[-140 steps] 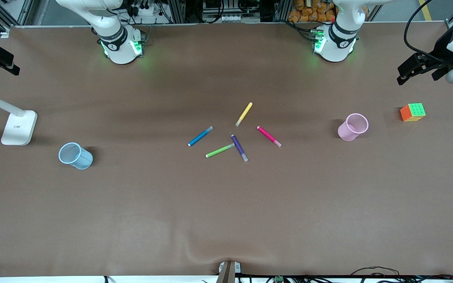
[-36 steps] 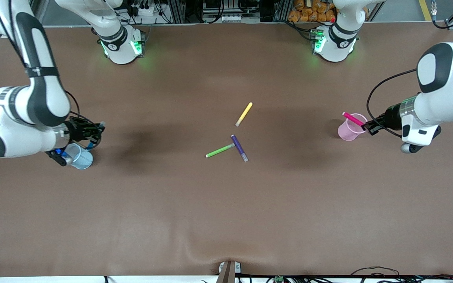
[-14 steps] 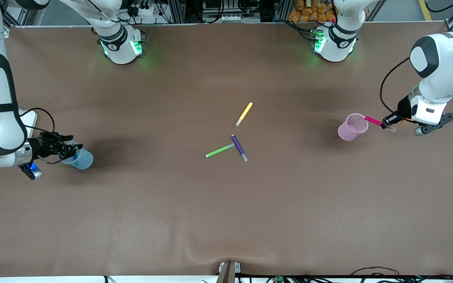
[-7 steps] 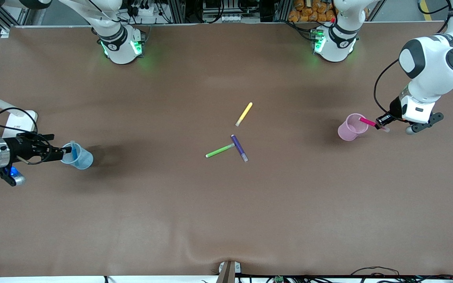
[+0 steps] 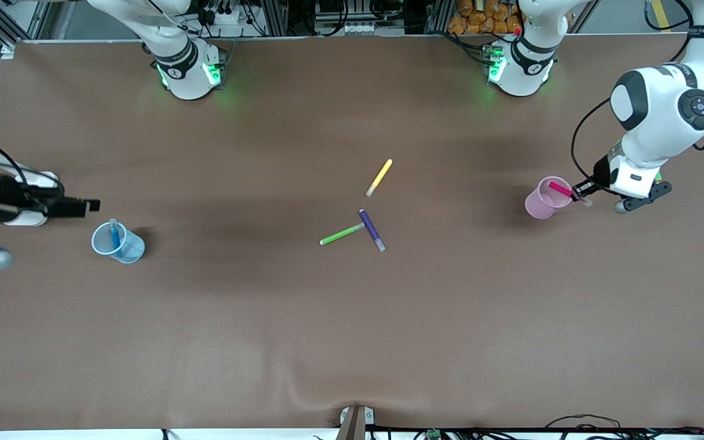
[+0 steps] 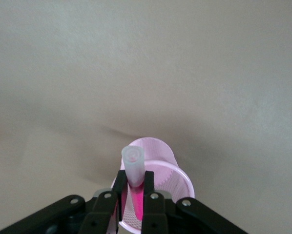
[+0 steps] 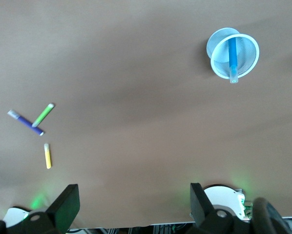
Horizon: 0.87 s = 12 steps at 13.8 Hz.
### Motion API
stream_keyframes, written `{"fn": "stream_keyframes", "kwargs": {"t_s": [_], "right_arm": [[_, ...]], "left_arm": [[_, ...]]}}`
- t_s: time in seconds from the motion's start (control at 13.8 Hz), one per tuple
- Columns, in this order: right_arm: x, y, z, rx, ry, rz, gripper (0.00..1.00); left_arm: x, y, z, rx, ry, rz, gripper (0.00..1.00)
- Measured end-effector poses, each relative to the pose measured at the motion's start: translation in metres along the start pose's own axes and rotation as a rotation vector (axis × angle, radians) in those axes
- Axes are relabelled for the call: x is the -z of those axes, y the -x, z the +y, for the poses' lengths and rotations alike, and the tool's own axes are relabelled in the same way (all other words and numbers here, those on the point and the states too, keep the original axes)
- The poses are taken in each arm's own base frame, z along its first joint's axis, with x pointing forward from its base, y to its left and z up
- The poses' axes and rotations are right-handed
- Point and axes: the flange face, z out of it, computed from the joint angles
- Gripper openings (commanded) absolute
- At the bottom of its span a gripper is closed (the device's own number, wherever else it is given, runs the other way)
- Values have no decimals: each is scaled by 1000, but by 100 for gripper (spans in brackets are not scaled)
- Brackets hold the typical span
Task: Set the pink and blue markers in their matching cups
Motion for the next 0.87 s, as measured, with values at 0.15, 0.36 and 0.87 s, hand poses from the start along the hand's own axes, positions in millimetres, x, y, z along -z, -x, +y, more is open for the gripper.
{"fn": "stream_keyframes", "kwargs": {"t_s": [0.15,0.36,0.87], "right_arm": [[21,33,-6,18,23,19,100],[45,68,1,32,83,54,100],[91,150,4,55,155,208,100]], "left_arm": [[-8,4,9,12,0,-16,100],[-17,5,13,13,1,-35,100],[-4,-4,31,-12,8,-37,100]]}}
